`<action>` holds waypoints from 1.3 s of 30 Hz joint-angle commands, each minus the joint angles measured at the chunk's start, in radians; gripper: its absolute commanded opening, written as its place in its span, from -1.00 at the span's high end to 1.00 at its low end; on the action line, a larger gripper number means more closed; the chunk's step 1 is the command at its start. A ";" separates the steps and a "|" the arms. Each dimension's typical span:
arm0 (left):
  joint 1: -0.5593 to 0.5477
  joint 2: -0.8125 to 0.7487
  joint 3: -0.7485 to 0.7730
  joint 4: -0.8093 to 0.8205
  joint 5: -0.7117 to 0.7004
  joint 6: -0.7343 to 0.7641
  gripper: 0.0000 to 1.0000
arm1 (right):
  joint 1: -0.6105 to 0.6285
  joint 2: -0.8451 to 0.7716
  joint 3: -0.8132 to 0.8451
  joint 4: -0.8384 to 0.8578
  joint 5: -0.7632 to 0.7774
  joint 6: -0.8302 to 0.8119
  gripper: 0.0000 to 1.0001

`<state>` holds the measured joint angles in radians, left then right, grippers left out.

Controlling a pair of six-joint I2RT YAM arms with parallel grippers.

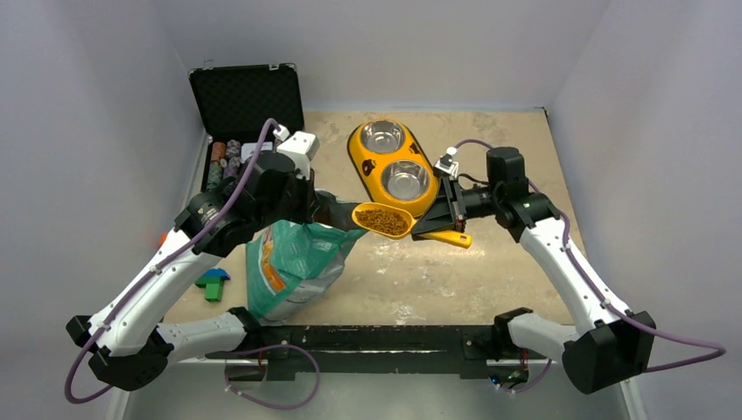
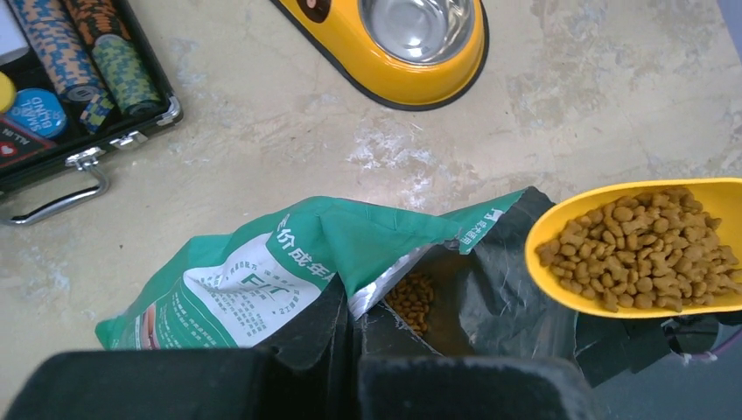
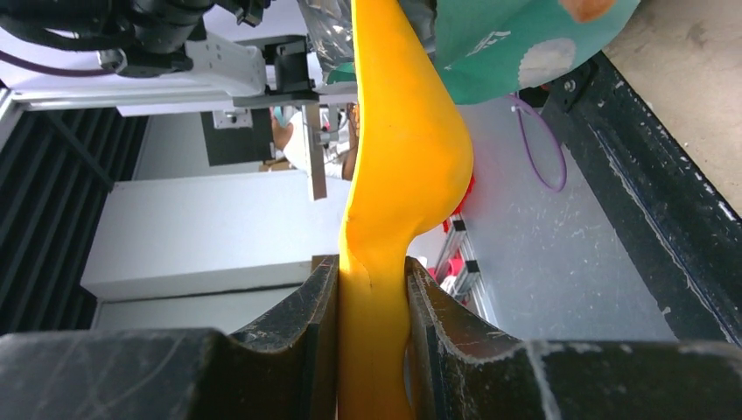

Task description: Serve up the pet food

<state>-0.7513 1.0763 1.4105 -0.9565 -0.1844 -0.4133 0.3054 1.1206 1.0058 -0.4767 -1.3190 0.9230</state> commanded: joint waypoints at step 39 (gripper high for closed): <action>0.007 -0.059 0.149 0.056 -0.081 -0.027 1.00 | -0.287 0.643 0.147 0.110 0.344 -0.090 1.00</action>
<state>-0.7464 1.0561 1.4811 -1.0634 -0.2848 -0.4500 0.0204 1.7447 1.0847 -0.2226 -1.0458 0.8806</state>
